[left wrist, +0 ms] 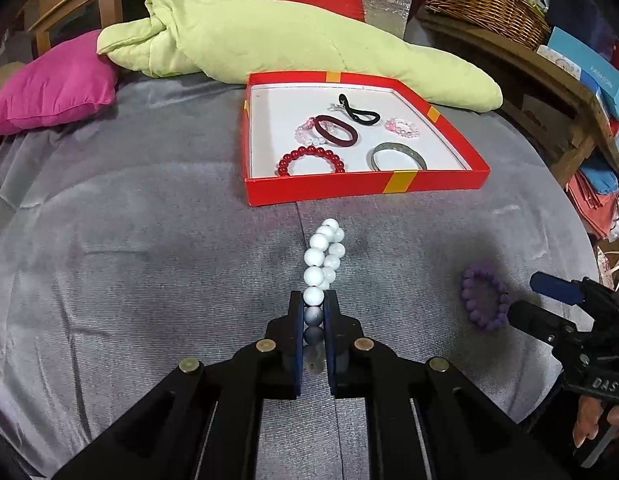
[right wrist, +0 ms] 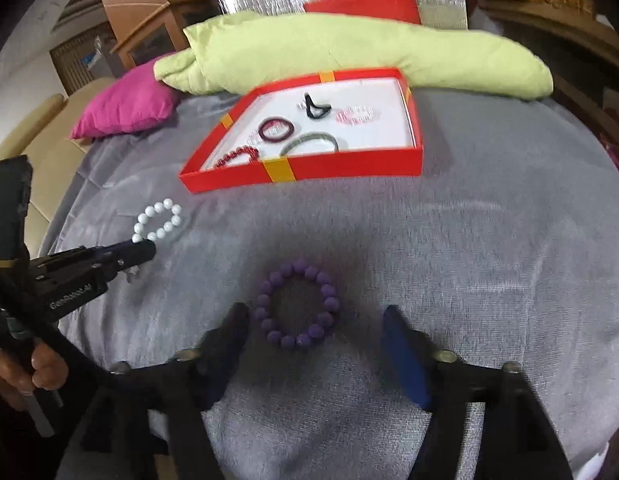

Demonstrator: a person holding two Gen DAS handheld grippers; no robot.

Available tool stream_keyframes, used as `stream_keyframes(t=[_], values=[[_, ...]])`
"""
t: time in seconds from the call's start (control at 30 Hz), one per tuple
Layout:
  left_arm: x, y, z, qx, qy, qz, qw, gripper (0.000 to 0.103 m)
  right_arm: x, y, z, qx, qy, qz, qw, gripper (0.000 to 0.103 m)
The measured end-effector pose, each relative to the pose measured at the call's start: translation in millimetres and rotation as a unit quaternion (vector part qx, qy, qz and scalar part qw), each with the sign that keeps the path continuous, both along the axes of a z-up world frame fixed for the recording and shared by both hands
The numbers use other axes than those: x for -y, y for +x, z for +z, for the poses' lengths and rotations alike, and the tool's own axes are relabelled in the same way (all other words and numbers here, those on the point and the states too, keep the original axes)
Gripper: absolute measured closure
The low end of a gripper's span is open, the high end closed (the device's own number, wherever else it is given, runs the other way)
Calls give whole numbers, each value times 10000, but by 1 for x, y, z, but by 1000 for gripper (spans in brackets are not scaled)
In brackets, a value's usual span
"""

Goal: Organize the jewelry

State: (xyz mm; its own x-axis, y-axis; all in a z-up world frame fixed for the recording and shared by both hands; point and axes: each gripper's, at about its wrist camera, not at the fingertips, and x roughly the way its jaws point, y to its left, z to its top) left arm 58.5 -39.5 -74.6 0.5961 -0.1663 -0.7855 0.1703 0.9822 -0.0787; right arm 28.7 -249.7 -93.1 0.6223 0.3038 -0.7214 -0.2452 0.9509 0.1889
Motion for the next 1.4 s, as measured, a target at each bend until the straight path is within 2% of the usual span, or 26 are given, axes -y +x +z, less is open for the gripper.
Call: stream_keyframes(t=[0.27,0.33,0.37,0.4,0.43,0.47,0.57,0.63,0.67,0.7,0.8,0.9,1.07,1.13,1.2,1.3,1.4], values=[[3,-3,1,-18,-15,-74,10000,93,-25,7,-16,-3,-464,115,9989,30],[3,-3,1,-18,-7,-88,10000,93,-32,9,-24,-56,-712,82,9974,40],[3,-4,2,-7,5,-93,10000,93,-35,9,-26,42,-910,16,9958,50],[3,-4,2,-1,12,-92,10000,93,-37,7,-25,144,-1025,26,9946,67],[2,-4,2,5,21,-81,10000,93,-38,7,-23,173,-1013,106,9947,78],[1,-5,2,13,28,-68,10000,93,-37,6,-22,168,-973,118,9950,83],[-2,-5,3,40,30,-11,10000,93,-32,7,-20,193,-933,11,9955,84],[-4,-5,3,40,-13,24,10000,93,-24,7,-15,232,-729,-73,9970,84],[-5,-5,4,56,-19,40,10000,93,-19,6,-10,293,-575,-118,9978,94],[-6,-4,5,86,-12,64,9999,93,-14,6,-6,343,-430,-148,9984,95],[-6,-3,5,110,-15,108,9999,93,1,5,6,471,75,-268,9985,95],[-4,-2,5,134,11,121,9998,93,7,5,11,500,222,-347,9979,95],[-3,-1,5,138,34,146,9998,93,11,9,6,116,486,-264,9984,93],[-3,-1,4,123,13,158,9998,93,6,12,1,-73,431,-213,9988,77],[-3,-2,5,133,17,153,9998,93,0,11,0,-92,396,-154,9991,32],[-4,-3,6,144,26,142,9998,93,-14,5,4,176,253,75,9995,30],[-6,-4,7,147,34,143,9998,93,-27,6,-2,142,42,181,9997,30]])
